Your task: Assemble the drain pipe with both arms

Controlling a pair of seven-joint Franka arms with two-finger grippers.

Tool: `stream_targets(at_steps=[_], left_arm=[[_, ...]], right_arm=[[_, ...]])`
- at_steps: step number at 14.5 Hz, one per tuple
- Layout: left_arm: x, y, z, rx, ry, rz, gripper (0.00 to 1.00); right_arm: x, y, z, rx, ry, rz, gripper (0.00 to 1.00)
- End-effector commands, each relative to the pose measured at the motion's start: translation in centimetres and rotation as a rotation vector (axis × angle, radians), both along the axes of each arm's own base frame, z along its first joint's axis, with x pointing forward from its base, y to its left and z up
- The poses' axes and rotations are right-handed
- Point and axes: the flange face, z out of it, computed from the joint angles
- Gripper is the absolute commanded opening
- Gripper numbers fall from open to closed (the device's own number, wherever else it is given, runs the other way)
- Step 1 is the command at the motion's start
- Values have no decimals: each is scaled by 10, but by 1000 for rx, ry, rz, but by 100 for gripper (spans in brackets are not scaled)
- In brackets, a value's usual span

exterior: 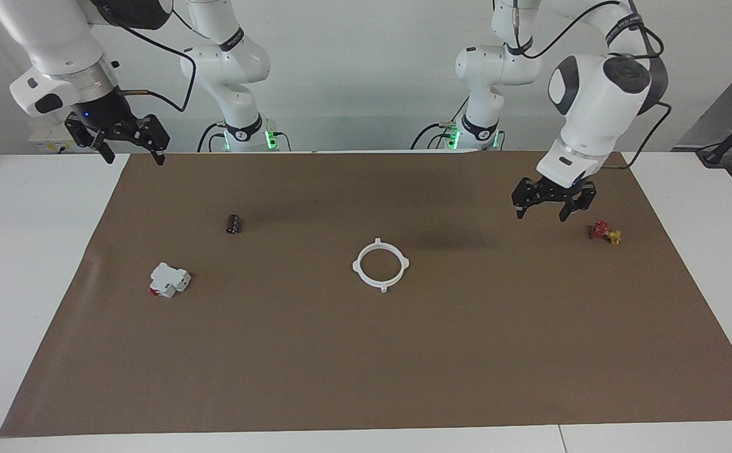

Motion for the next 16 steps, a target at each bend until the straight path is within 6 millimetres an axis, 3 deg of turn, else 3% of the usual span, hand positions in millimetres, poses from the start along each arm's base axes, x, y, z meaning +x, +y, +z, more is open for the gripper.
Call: stream_targets(at_steps=[1, 4, 6, 8, 13, 16], left_arm=[[-11, 14, 34, -16, 5, -11, 100], [-3, 18, 74, -5, -4, -10, 100], [1, 34, 102, -5, -4, 16, 100], [-1, 34, 119, -14, 3, 18, 100], [-15, 58, 119, -14, 50, 5, 100], [-19, 58, 115, -17, 63, 18, 100]], right_arm=[[-4, 0, 5, -7, -4, 21, 100], [-4, 0, 5, -7, -4, 21, 100], [-4, -1, 5, -7, -4, 19, 100], [-4, 0, 5, -7, -4, 21, 100], [-4, 0, 5, -7, -4, 22, 100], [-4, 0, 5, -7, -4, 22, 100]])
